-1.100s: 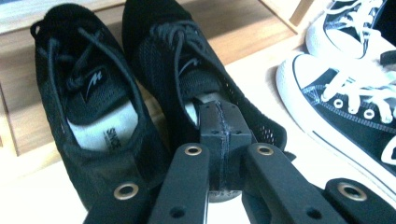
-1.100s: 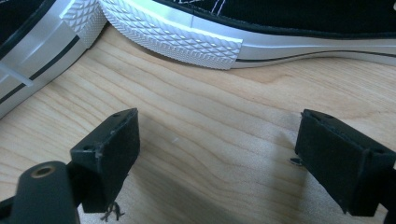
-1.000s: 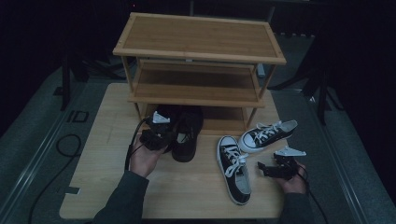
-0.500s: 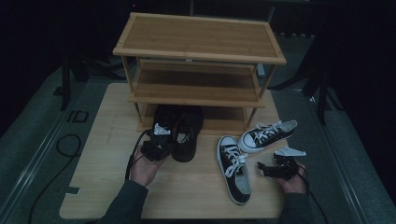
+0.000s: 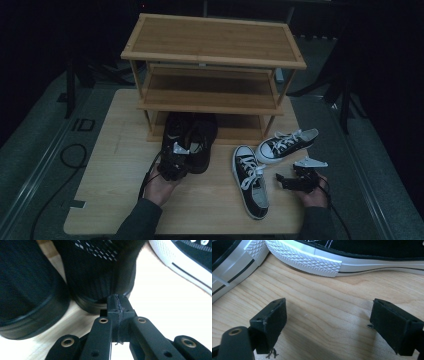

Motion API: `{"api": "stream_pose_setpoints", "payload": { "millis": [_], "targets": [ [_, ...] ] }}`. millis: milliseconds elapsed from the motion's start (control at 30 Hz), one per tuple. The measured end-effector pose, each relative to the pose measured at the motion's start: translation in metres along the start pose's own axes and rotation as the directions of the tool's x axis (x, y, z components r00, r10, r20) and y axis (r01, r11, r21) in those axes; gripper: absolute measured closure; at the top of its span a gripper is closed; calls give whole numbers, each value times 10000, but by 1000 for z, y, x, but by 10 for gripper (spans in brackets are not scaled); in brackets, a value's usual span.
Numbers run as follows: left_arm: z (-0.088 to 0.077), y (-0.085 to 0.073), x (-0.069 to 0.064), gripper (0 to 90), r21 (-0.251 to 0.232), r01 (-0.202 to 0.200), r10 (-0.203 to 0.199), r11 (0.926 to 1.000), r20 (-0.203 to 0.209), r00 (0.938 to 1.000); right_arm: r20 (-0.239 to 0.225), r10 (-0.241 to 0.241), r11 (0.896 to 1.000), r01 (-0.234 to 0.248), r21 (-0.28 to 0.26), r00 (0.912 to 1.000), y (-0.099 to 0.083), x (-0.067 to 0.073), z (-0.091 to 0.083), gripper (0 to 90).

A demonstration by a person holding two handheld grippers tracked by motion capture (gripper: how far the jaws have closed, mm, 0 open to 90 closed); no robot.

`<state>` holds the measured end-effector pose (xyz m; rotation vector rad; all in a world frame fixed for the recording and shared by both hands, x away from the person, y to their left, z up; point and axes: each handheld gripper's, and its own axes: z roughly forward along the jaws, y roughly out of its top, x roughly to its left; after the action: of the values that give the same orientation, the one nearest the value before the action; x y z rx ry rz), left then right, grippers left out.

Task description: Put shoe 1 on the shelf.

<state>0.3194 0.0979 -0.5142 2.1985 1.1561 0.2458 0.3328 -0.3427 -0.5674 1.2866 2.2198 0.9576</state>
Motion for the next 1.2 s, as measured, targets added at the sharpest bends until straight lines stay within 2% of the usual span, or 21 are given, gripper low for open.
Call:
{"api": "stream_pose_setpoints", "payload": {
  "millis": [133,300,500,567,667,767,933,1200],
  "targets": [
    [7,2,-3,895,36,-64,63,10000,201,9998,-1,-1,10000,1,-1,10000,0,0,0,139],
    [12,8,-8,895,-18,-269,269,9996,71,9996,-2,1,10000,-1,-5,10000,0,0,0,139],
    [17,20,-12,895,-237,-273,270,9993,-130,9995,-1,-3,10000,3,-1,10000,0,0,0,139],
    [17,24,-13,895,-301,-371,361,9989,-315,9989,-1,-1,10000,1,0,10000,0,0,0,139],
    [15,31,-12,894,-500,-364,351,9981,-279,9990,1,-3,10000,3,1,10000,0,0,0,139],
    [17,35,-13,894,-523,-345,323,9980,-434,9985,0,-1,10000,1,-1,10000,0,0,0,139],
    [24,30,-16,893,-180,-532,526,9984,-356,9980,-1,-1,10000,1,-1,10000,0,0,0,139],
    [38,20,-15,893,495,-658,676,9966,-345,9971,0,-1,10000,1,-1,10000,0,0,0,139]
  ]
}}
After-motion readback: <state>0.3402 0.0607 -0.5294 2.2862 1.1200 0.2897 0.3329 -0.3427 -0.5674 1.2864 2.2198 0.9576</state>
